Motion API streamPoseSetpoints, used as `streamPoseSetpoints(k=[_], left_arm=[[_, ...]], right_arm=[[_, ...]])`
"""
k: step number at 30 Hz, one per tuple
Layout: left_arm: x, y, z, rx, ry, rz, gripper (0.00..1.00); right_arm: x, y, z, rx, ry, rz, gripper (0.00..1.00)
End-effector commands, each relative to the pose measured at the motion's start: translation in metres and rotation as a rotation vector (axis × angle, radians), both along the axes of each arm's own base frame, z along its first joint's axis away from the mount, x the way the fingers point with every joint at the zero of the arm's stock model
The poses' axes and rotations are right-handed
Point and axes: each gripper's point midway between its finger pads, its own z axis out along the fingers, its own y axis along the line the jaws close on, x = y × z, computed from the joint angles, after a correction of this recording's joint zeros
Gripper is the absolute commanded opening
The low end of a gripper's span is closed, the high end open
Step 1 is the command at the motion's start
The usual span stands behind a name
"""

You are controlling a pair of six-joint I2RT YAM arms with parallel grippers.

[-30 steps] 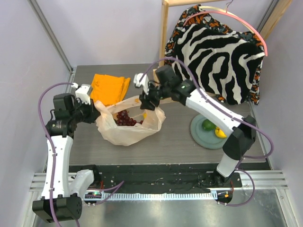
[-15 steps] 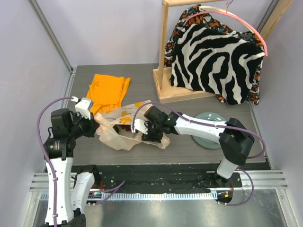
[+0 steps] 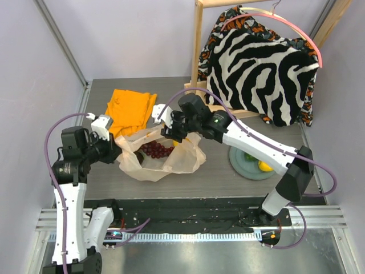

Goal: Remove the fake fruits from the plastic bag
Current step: Adjust the plastic bag at the center of the board.

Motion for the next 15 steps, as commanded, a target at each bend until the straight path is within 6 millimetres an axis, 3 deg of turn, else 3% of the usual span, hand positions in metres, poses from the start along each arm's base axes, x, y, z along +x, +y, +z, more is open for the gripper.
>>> streamPoseSetpoints(k=[1,5,6,8,10,15], left_arm=[[0.012,-0.005,0.012,-0.051,-0.045,0.009,0.0],[0.011,-0.007,0.022,-0.073,-0.053,0.01,0.0],[0.012,-0.007,0.024,-0.075,-0.057,0.01,0.0],[0.012,-0.006,0.024,-0.074,-0.061,0.013,0.0],[0.012,-0.006,0.023,-0.072,-0.064,0.014,0.0],[0.009,-0.006,0.025,-0.073,-0.073,0.017,0.0]], right_arm=[[-0.025,0.033,-0.006,0.055,0.11,0.149,0.52],[-0.027,0.049,-0.03,0.027,0.157,0.186,0.49],[-0.025,0.053,-0.045,0.004,0.182,0.182,0.47],[-0.021,0.054,-0.059,-0.02,0.193,0.171,0.47],[-0.004,0.052,-0.081,-0.076,0.173,0.086,0.46],[0.041,0.042,-0.095,-0.12,0.052,-0.124,0.5]])
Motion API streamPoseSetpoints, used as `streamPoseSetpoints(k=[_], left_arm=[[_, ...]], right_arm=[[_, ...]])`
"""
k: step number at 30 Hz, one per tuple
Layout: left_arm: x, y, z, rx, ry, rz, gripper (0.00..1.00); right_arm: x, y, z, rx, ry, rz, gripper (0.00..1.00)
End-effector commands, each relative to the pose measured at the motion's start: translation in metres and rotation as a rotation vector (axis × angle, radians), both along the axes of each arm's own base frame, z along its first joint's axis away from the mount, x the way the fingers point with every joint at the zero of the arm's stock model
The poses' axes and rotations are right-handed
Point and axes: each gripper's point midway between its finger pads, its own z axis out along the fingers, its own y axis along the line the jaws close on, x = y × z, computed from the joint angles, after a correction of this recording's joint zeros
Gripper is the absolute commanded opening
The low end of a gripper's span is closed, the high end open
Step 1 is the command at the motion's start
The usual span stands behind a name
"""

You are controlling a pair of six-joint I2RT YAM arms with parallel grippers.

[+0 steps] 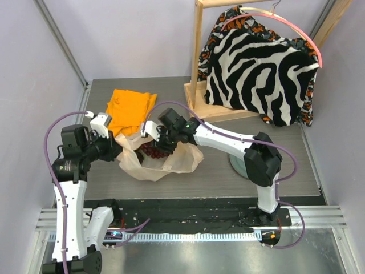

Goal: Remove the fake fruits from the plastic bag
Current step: Adjust the plastic bag at the center of the board.

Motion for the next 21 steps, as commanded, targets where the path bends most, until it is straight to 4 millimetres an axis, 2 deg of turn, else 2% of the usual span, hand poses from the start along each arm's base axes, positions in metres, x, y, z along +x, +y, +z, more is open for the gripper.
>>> streamPoseSetpoints(k=[1,5,13,19,21], left_arm=[[0.003,-0.002,0.019,-0.017,-0.073,0.001,0.0],[0.0,-0.003,0.017,-0.02,-0.073,0.0,0.0],[0.0,0.003,0.03,-0.002,-0.118,0.028,0.0],[-0.002,0.005,0.03,0.0,-0.131,0.04,0.0],[-0.003,0.005,0.029,-0.003,-0.131,0.04,0.0]], right_arm=[[0.053,-0.003,0.026,0.019,-0.205,-0.199,0.53],[0.064,-0.011,0.009,-0.036,-0.242,-0.233,0.62],[0.07,-0.026,-0.034,-0.148,-0.252,-0.217,0.63],[0.085,-0.05,-0.068,-0.298,-0.296,-0.269,0.75],[0.088,-0.056,-0.07,-0.323,-0.329,-0.274,0.79]])
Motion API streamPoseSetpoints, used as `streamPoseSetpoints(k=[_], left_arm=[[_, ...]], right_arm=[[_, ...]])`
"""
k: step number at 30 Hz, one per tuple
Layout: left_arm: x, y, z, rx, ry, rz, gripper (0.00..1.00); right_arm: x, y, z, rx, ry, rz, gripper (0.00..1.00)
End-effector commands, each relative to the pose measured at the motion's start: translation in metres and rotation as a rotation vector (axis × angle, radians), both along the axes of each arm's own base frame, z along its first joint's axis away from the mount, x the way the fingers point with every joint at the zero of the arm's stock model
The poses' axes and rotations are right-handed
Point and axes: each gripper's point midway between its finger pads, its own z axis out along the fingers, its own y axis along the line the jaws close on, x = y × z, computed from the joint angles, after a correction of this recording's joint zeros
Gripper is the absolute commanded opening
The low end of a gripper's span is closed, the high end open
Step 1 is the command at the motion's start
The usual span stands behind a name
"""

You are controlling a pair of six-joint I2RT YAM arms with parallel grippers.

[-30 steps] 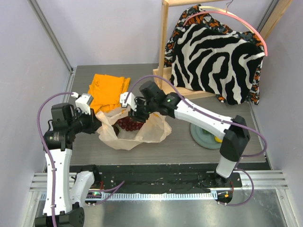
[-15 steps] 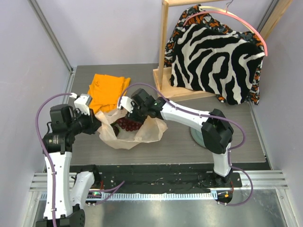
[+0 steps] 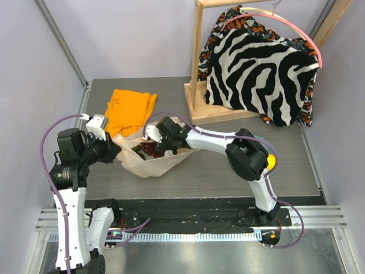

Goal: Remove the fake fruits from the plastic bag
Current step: Adjust the plastic bag at the center of the board.

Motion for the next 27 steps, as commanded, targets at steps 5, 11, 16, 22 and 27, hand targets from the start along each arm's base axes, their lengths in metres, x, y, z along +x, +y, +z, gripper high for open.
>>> streamPoseSetpoints(k=[5,11,16,22,27], left_arm=[[0.003,0.001,0.017,-0.004,-0.069,0.004,0.0],[0.009,-0.003,0.021,-0.029,-0.071,-0.011,0.0],[0.022,-0.007,0.023,-0.05,-0.053,-0.047,0.0],[0.04,-0.01,0.028,-0.016,-0.064,-0.083,0.0],[0.061,-0.013,0.044,0.006,-0.091,-0.108,0.0]], right_arm=[[0.027,-0.026,-0.002,-0.129,-0.137,-0.037,0.64],[0.006,0.008,0.066,0.124,-0.062,0.054,0.43],[-0.042,0.025,0.155,0.468,0.114,0.195,0.41],[-0.077,0.027,0.227,0.703,0.313,0.284,0.41],[-0.078,0.032,0.251,0.833,0.541,0.263,0.4]])
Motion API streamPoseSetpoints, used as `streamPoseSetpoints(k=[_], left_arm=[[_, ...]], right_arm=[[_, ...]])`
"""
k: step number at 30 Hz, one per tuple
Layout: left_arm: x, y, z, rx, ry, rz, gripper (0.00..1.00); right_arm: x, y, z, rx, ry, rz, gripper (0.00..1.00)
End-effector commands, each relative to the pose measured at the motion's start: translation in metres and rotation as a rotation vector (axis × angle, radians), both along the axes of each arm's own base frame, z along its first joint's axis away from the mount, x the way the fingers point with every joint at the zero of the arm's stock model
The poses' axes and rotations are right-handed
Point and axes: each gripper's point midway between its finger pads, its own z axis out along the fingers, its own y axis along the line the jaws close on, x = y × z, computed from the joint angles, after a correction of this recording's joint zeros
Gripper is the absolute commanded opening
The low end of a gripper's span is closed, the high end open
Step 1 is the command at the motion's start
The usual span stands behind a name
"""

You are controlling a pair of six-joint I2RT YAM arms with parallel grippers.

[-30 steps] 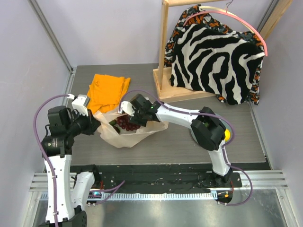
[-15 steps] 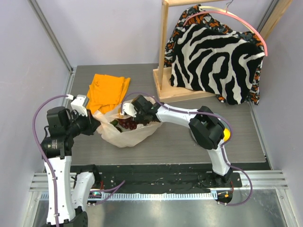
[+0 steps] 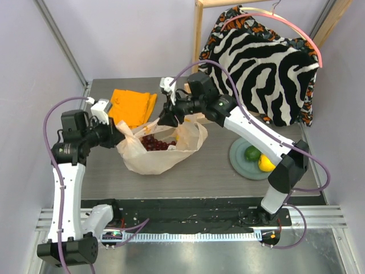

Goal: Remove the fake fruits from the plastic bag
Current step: Adjust the plastic bag at the center of the board.

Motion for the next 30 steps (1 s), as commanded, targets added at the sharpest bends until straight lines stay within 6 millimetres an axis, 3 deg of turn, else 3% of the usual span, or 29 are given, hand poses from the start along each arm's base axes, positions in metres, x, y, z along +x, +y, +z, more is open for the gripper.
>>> streamPoseSetpoints(k=[1,4,5,8,10,13,14,15,16,18,20,24,30], left_arm=[[0.028,-0.002,0.04,0.026,-0.146,-0.027,0.0],[0.036,-0.004,0.045,0.028,-0.153,-0.033,0.0],[0.037,-0.005,0.045,0.026,-0.15,-0.035,0.0],[0.034,-0.005,0.039,0.028,-0.139,-0.035,0.0],[0.026,-0.005,0.027,0.034,-0.112,-0.039,0.0],[0.013,-0.005,0.01,0.043,-0.074,-0.043,0.0],[0.01,-0.005,0.006,0.046,-0.069,-0.045,0.0],[0.006,-0.005,0.001,0.053,-0.066,-0.047,0.0],[0.004,-0.004,-0.001,0.057,-0.061,-0.045,0.0],[0.002,-0.003,-0.008,0.069,-0.052,-0.045,0.0],[0.0,-0.001,-0.011,0.077,-0.052,-0.042,0.0],[-0.001,-0.002,-0.016,0.075,-0.042,-0.046,0.0],[-0.001,0.0,-0.021,0.086,-0.035,-0.048,0.0]], right_arm=[[-0.021,0.009,0.006,0.088,0.315,0.105,0.4],[-0.014,0.0,0.006,0.089,0.303,0.079,0.41],[-0.01,-0.003,0.003,0.067,0.224,0.075,0.41],[0.003,-0.014,-0.031,-0.061,0.109,-0.048,0.48],[0.013,-0.025,-0.069,-0.171,0.051,-0.116,0.48],[0.013,-0.044,-0.125,-0.33,0.013,-0.193,0.43],[0.004,-0.046,-0.136,-0.365,0.004,-0.194,0.43],[-0.009,-0.059,-0.164,-0.433,0.026,-0.178,0.43],[-0.018,-0.065,-0.173,-0.456,0.035,-0.164,0.43],[-0.036,-0.074,-0.182,-0.481,0.043,-0.149,0.44],[-0.037,-0.076,-0.174,-0.47,0.033,-0.154,0.44],[-0.012,-0.06,-0.146,-0.431,-0.038,-0.194,0.49],[0.014,-0.03,-0.139,-0.407,-0.074,-0.187,0.52]])
